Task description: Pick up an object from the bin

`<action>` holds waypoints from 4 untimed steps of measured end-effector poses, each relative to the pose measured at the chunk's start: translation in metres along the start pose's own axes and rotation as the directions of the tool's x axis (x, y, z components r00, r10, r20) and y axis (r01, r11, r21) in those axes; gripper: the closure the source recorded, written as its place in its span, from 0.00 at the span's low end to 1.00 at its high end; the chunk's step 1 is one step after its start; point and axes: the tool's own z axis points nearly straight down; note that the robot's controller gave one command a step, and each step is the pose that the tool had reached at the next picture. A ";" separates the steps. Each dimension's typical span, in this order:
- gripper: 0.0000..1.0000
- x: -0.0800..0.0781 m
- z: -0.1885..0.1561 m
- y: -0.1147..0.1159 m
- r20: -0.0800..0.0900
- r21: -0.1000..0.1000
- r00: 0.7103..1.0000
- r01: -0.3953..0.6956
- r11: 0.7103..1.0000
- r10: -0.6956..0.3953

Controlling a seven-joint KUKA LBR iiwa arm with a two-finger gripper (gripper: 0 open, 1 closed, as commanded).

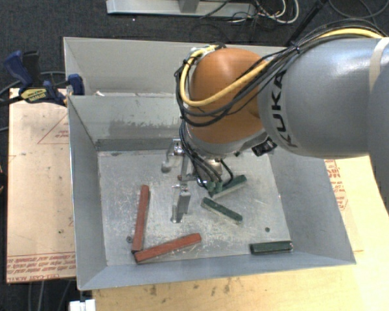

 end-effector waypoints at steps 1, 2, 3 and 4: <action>0.00 -0.002 -0.005 -0.001 0.008 -0.001 1.000 -0.003 1.000 0.003; 0.00 0.022 0.034 -0.003 0.012 -0.001 0.997 0.076 0.997 -0.076; 0.00 0.034 0.099 -0.013 0.012 -0.001 0.994 0.110 0.994 -0.110; 1.00 0.063 0.127 -0.029 0.009 -0.001 0.999 0.050 0.999 -0.050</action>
Offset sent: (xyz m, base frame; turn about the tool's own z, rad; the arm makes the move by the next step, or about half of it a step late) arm -0.0646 -0.0083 -0.0996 -0.2059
